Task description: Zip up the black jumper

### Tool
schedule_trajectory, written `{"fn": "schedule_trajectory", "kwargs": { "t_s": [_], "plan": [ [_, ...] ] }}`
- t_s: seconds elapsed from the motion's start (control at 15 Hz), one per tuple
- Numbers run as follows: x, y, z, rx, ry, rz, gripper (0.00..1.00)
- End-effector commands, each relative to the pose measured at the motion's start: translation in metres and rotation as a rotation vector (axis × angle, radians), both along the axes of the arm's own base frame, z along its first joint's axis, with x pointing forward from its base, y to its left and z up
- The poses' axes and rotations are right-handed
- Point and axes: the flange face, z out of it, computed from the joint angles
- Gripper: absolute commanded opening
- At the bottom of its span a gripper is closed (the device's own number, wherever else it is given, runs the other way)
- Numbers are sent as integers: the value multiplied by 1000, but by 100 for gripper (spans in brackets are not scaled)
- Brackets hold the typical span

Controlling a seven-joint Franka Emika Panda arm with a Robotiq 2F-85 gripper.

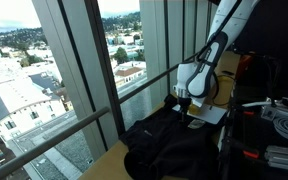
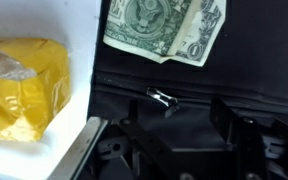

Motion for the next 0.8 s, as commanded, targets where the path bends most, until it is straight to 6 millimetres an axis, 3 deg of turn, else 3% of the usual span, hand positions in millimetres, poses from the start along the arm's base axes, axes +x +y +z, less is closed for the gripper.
{"fn": "schedule_trajectory", "kwargs": {
  "t_s": [0.0,0.4,0.73],
  "plan": [
    [3,1,-2,25,-6,-7,42],
    [1,10,0,24,-2,1,1],
    [-5,22,1,22,6,20,2]
  ]
}}
